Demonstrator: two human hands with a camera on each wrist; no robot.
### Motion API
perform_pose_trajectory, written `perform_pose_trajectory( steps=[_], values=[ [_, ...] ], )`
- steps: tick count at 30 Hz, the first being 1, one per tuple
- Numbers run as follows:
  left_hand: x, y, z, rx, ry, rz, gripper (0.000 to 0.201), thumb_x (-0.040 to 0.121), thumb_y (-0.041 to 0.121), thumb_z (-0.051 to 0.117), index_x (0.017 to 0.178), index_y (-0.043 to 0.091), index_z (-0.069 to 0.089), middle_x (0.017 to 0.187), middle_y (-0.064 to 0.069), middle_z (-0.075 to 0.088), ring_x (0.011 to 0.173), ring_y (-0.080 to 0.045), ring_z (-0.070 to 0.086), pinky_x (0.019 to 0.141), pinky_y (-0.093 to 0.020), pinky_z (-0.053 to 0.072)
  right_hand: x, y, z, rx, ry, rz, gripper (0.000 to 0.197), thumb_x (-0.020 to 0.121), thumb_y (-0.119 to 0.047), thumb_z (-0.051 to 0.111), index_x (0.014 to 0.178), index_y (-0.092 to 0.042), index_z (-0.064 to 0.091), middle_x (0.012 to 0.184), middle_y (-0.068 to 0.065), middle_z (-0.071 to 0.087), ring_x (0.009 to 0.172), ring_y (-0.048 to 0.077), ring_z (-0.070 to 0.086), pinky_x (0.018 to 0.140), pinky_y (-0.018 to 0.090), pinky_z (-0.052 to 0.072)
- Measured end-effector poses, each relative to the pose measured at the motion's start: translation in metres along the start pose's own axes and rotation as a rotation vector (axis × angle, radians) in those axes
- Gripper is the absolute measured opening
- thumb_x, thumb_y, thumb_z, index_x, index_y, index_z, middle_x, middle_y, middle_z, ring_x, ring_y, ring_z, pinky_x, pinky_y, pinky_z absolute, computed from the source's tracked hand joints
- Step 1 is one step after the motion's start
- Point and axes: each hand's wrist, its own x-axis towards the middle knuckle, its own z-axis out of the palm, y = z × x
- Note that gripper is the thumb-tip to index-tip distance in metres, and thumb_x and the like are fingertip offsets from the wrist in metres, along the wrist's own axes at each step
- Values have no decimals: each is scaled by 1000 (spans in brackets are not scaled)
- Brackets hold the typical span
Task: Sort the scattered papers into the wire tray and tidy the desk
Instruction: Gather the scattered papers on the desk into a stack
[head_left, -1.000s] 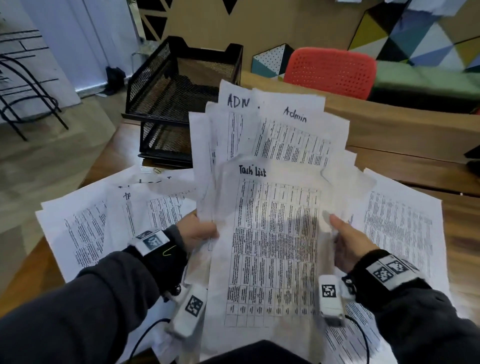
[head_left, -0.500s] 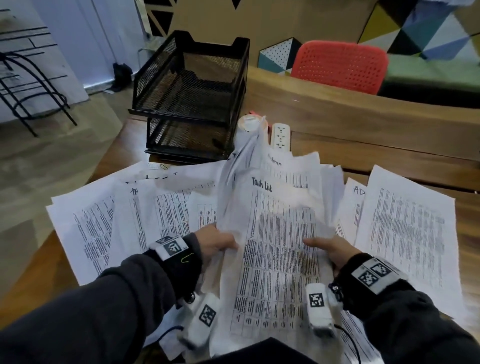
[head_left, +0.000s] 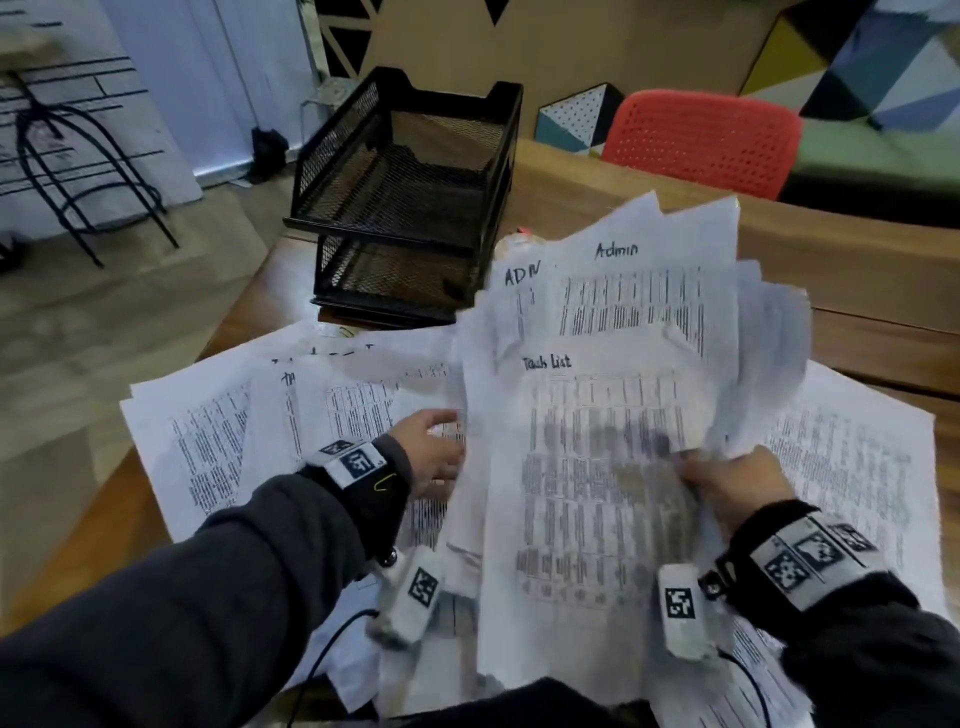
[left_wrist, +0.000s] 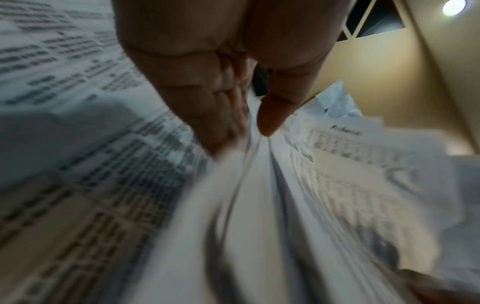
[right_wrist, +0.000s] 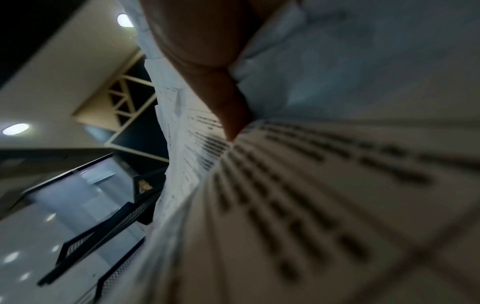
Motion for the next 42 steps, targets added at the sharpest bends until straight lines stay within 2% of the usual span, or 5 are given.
perform_pose_trajectory(
  steps=[5, 11, 29, 35, 42],
  values=[
    [18, -17, -25, 501, 471, -202, 72, 75, 25, 66, 137, 11, 33, 130, -17, 48, 104, -33, 58, 92, -41, 51, -1, -15, -21, -91, 150, -141, 29, 81, -8, 70, 100, 12, 62, 89, 18, 61, 84, 30, 59, 70, 29, 38],
    [19, -19, -4, 560, 295, -197, 79, 80, 33, 68, 141, 5, 27, 141, -15, 42, 123, -33, 47, 101, -40, 41, -11, -37, -31, -135, 279, -247, 29, 84, -3, 63, 103, 17, 57, 95, 25, 59, 99, 41, 59, 72, 32, 34],
    [20, -22, -79, 258, 897, -96, 72, 70, 5, 72, 127, 21, 32, 130, -17, 35, 67, -22, 47, 64, -29, 38, 2, 1, -18, 75, 137, 134, 39, 77, -28, 74, 97, 2, 61, 72, 13, 60, 51, 18, 47, 47, 26, 31],
    [21, -19, -81, 460, 536, -205, 78, 76, 37, 71, 139, 9, 35, 140, -15, 45, 123, -32, 48, 105, -39, 37, -2, 6, -6, 5, 52, 172, 28, 82, -23, 69, 87, 1, 55, 76, 15, 59, 63, 25, 56, 53, 29, 38],
    [8, -7, -68, 585, 550, -25, 64, 80, 14, 63, 138, 12, 36, 129, -15, 54, 114, -34, 54, 91, -33, 43, 7, 19, 9, -100, 39, 213, 43, 81, -19, 70, 107, 9, 52, 94, 22, 63, 76, 30, 59, 72, 39, 49]
  ],
)
